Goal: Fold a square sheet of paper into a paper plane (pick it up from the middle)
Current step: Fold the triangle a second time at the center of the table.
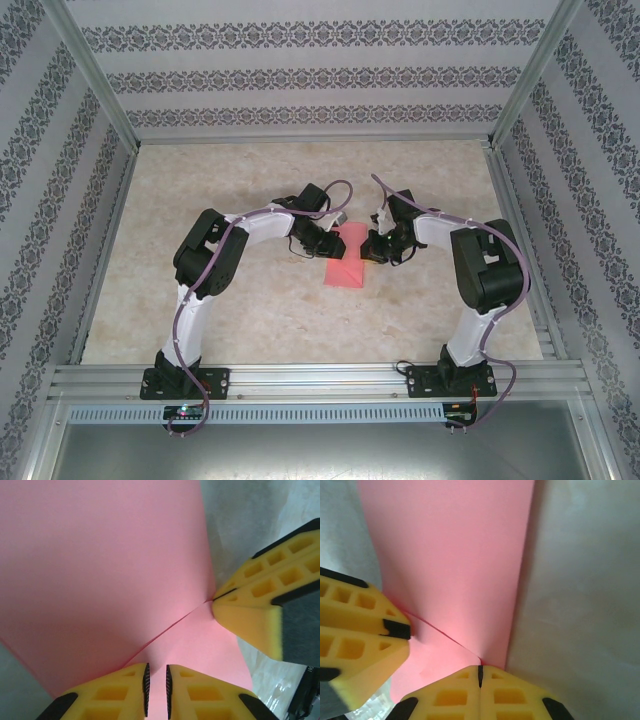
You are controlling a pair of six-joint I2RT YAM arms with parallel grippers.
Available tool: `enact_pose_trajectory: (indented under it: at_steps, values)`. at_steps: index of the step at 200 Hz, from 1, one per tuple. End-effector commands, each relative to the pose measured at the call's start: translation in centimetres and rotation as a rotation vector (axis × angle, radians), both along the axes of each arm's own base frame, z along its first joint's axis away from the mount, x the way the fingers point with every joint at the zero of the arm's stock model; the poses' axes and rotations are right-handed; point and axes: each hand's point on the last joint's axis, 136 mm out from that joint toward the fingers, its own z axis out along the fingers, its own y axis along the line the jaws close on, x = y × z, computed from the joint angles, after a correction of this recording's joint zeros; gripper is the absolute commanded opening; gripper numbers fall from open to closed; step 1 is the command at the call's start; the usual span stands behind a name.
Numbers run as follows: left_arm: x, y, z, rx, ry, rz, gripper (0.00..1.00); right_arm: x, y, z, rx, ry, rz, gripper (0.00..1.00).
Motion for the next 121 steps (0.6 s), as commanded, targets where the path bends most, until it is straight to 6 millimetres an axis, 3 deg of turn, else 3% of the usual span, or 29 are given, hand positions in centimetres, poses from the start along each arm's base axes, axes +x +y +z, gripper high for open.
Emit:
enact_pose_trajectory:
  at_steps: [1, 64, 121]
  values:
    - [1.0, -0.5, 2.9, -0.057, -0.015, 0.009, 0.20, 0.1, -0.2, -0.8, -0.045, 0.001, 0.028, 0.04]
    - [1.6, -0.8, 3.6, -0.067, -0.016, 0.004, 0.21, 0.0, -0.6, -1.5, -0.069, 0.008, 0.033, 0.04]
    - [0.3, -0.2, 1.3, -0.031, 0.022, -0.024, 0.21, -0.1, -0.9, -1.6, -0.093, 0.014, 0.037, 0.04]
